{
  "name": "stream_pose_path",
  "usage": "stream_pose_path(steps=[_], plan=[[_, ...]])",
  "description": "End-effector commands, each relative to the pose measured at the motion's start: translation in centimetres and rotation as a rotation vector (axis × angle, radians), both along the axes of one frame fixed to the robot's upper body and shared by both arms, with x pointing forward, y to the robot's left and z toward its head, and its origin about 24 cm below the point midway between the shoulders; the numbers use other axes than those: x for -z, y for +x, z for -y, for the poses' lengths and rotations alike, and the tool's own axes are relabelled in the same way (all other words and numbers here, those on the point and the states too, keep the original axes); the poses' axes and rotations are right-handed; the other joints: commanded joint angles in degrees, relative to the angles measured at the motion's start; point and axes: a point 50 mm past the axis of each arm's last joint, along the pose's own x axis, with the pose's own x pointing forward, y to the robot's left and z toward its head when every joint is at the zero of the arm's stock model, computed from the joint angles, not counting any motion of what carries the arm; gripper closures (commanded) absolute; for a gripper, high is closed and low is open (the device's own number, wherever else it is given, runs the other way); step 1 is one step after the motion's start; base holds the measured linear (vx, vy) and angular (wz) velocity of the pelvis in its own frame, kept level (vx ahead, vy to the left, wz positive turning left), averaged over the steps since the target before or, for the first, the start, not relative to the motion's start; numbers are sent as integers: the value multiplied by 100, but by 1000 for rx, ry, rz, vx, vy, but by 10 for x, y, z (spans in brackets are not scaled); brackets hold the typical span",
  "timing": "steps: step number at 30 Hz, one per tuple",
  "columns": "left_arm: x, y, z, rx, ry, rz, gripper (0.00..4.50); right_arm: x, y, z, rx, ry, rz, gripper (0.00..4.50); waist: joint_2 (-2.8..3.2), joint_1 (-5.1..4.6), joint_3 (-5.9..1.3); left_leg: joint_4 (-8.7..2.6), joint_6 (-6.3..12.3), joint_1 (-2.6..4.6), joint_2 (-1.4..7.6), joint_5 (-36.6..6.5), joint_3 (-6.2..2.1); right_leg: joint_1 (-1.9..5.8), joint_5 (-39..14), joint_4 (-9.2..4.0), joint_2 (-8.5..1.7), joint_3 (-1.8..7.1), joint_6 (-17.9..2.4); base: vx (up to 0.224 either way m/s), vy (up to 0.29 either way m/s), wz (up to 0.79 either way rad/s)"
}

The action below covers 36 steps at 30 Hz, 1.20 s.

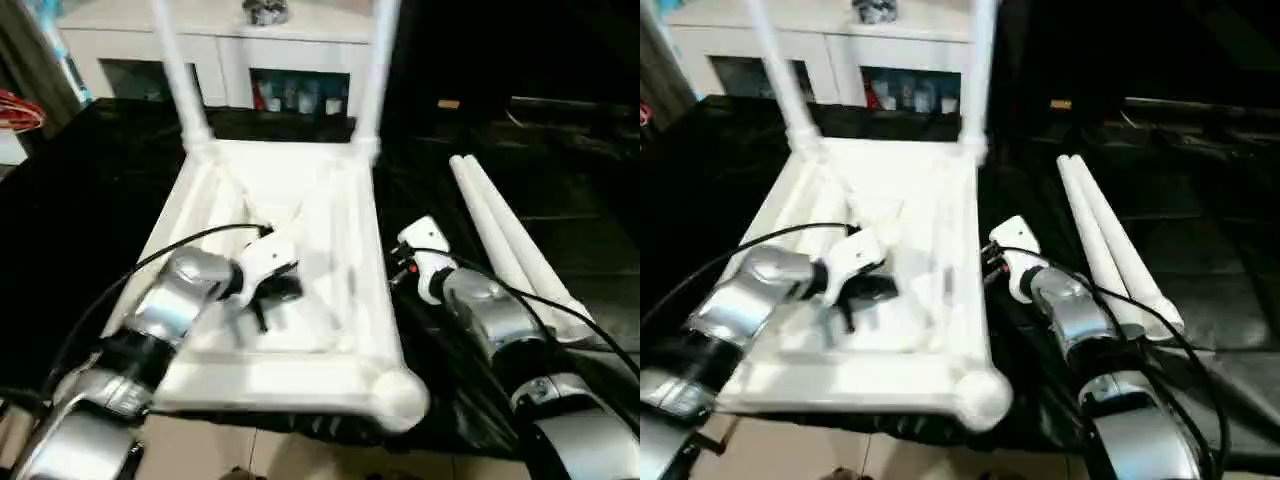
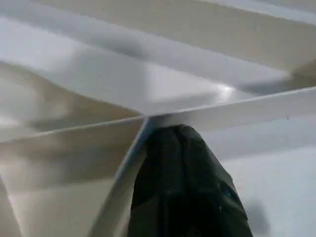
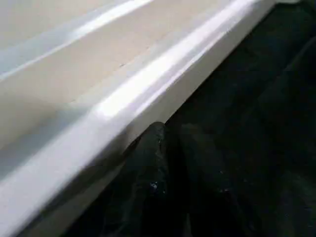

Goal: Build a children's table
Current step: Rotate table base, then pick table leg

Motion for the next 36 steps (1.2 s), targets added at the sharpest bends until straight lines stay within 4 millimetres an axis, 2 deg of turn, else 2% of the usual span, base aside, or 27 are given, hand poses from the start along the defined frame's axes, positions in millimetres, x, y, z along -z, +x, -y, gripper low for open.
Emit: stream_pose_path(steps=[1, 2, 5, 7, 12, 16, 18, 20, 22, 23, 24, 26, 27, 28, 29, 30, 31, 34, 36], plan=[[-13, 17, 7, -66, -6, 134, 450, -11, 5, -13, -49, 26, 55, 438, 46, 5, -446, -366, 105, 68, 114, -1410, -99, 297, -1497, -416, -293, 270, -1236, 0, 0, 0], [-12, 21, 5, -99, 17, 157, 450, -13, 5, -12, -45, 27, 67, 445, 58, 14, -459, -363, 108, 76, 122, -1425, -107, 307, -1463, -403, -299, 262, -1238, 0, 0, 0], [-10, 29, -1, -173, 63, 206, 450, -19, 6, -8, -40, 29, 97, 445, 39, 3, -469, -356, 161, 49, 112, -1343, -119, 338, -1400, -392, -302, 249, -1215, 0, 0, 0], [-10, 34, -5, -222, 81, 236, 450, -24, 7, -5, -31, 35, 116, 445, 17, -7, -476, -348, 212, 46, 118, -1285, -117, 337, -1306, -381, -301, 252, -1250, 0, 0, 0], [-9, 43, -15, -317, 150, 344, 450, -36, 10, 4, -1, 46, 173, 445, 24, 17, -474, -337, 295, 55, 123, -1219, -113, 329, -1196, -374, -296, 249, -1284, 0, 0, 0], [-11, 45, -16, -399, 48, 367, 450, -46, 11, 15, 70, 63, 211, 445, 10, 60, -469, -336, 300, 63, 119, -1196, -104, 325, -1267, -386, -305, 253, -1282, 0, 0, 0], [-13, 44, -12, -396, -26, 362, 450, -50, 11, 27, 166, 43, 212, 445, 7, 96, -464, -343, 287, 69, 121, -1122, -102, 322, -1260, -388, -304, 257, -1292, 0, 0, 0], [-16, 43, -10, -379, -76, 370, 450, -53, 10, 37, 245, 25, 188, 445, 20, 118, -466, -346, 253, 87, 125, -1134, -98, 308, -1200, -380, -292, 264, -1304, 0, 0, 0], [-23, 42, -12, -362, -104, 406, 450, -58, 4, 46, 286, 58, 166, 445, 82, 151, -464, -358, 228, 91, 137, -1216, -111, 317, -1208, -381, -302, 261, -1264, 0, 0, 0], [-23, 42, -12, -362, -104, 406, 450, -58, 4, 46, 286, 58, 166, 445, 51, 154, -472, -364, 207, 86, 146, -1247, -112, 324, -1180, -372, -309, 261, -1249, 0, 0, 0], [-27, 41, -13, -359, -126, 422, 450, -61, 1, 51, 313, 59, 159, 429, 59, 154, -466, -367, 187, 89, 143, -1254, -113, 318, -1189, -373, -304, 261, -1244, 0, 0, 0], [-40, 35, -12, -341, -212, 445, 450, -69, -6, 67, 413, 56, 157, 410, 17, 151, -457, -369, 150, 87, 150, -1224, -101, 314, -1253, -376, -306, 271, -1229, 0, 0, 0], [-43, 32, -11, -327, -239, 441, 450, -71, -8, 71, 439, 56, 156, 404, 29, 181, -458, -381, 129, 94, 176, -1162, -115, 340, -1230, -348, -342, 280, -1254, 0, 0, 0], [-48, 28, -8, -293, -276, 440, 430, -75, -11, 79, 483, 50, 154, 385, -6, 164, -447, -370, 144, 87, 164, -1127, -89, 302, -1282, -365, -313, 285, -1244, 0, 0, 0], [-54, 20, -1, -232, -327, 431, 430, -78, -15, 88, 542, 35, 136, 385, -22, 184, -447, -377, 130, 92, 171, -1064, -90, 308, -1360, -349, -323, 291, -1223, 0, 0, 0], [-56, 17, 2, -206, -347, 425, 417, -78, -17, 91, 564, 29, 124, 375, 0, 199, -445, -377, 131, 92, 173, -1048, -92, 300, -1406, -350, -329, 291, -1210, 0, 0, 0], [-57, 12, 7, -166, -374, 409, 417, -79, -19, 96, 597, 16, 102, 375, 4, 189, -433, -373, 110, 96, 153, -1100, -76, 274, -1550, -382, -307, 289, -1143, 0, 0, 0], [-58, -3, 19, -81, -450, 359, 379, -79, -25, 105, 664, -5, 41, 343, 8, 185, -402, -387, 12, 106, 136, -1272, -72, 256, -1951, -427, -304, 289, -976, 0, 0, 0], [-56, -11, 24, -42, -470, 325, 373, -78, -28, 108, 680, -15, 14, 336, 39, 177, -402, -392, -44, 110, 133, -1368, -87, 245, -2070, -446, -300, 286, -893, 0, 0, 0]])
